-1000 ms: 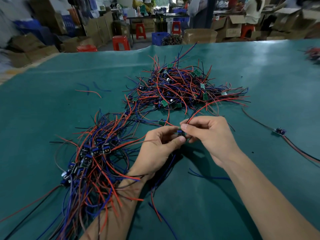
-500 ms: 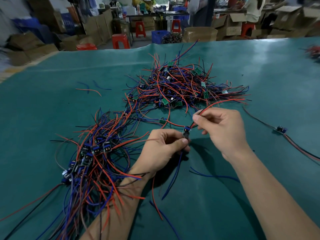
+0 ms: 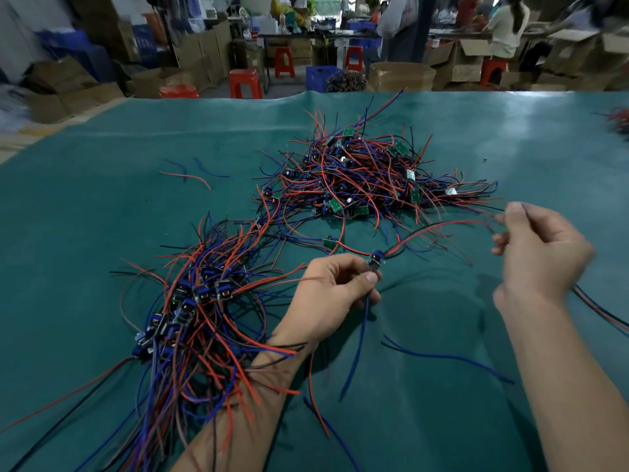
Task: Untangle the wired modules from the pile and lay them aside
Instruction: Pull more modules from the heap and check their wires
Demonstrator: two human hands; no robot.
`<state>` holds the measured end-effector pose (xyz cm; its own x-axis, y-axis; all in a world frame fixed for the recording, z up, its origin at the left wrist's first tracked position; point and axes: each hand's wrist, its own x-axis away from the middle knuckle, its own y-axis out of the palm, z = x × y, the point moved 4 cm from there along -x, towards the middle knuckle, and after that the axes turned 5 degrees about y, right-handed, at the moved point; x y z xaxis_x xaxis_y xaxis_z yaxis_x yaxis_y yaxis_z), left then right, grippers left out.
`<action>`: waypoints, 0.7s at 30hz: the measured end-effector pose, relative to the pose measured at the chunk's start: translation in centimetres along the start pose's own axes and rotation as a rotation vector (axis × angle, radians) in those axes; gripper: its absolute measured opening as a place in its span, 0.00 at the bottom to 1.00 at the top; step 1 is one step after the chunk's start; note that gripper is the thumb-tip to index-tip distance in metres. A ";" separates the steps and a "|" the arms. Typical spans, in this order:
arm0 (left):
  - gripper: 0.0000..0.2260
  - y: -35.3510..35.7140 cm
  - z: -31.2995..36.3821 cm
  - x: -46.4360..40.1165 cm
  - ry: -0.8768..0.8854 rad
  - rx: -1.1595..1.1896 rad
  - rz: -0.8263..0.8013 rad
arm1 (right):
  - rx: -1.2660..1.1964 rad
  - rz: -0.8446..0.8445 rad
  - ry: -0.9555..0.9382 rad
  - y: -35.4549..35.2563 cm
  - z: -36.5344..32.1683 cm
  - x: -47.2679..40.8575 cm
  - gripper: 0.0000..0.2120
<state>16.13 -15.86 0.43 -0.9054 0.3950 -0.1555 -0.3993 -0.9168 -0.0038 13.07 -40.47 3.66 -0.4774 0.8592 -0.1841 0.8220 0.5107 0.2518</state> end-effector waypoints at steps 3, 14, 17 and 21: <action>0.04 -0.5 -0.1 -0.2 0.028 0.031 0.099 | 0.201 -0.186 0.139 0.9 0.9 0.6 0.08; 0.05 -0.1 0.0 0.0 0.071 0.064 0.056 | 0.216 -0.966 0.203 5.9 2.2 7.8 0.14; 0.07 -0.2 -0.1 0.0 0.053 0.033 0.035 | 0.189 -0.932 0.120 5.9 1.8 7.6 0.06; 0.07 0.0 0.0 0.0 0.042 0.033 -0.006 | 0.090 -0.778 0.068 5.6 0.6 6.6 0.07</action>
<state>16.15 -15.87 0.47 -0.8962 0.3974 -0.1974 -0.4103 -0.9115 0.0274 14.74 -31.99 3.29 -0.9417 0.2575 -0.2164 0.2646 0.9644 -0.0038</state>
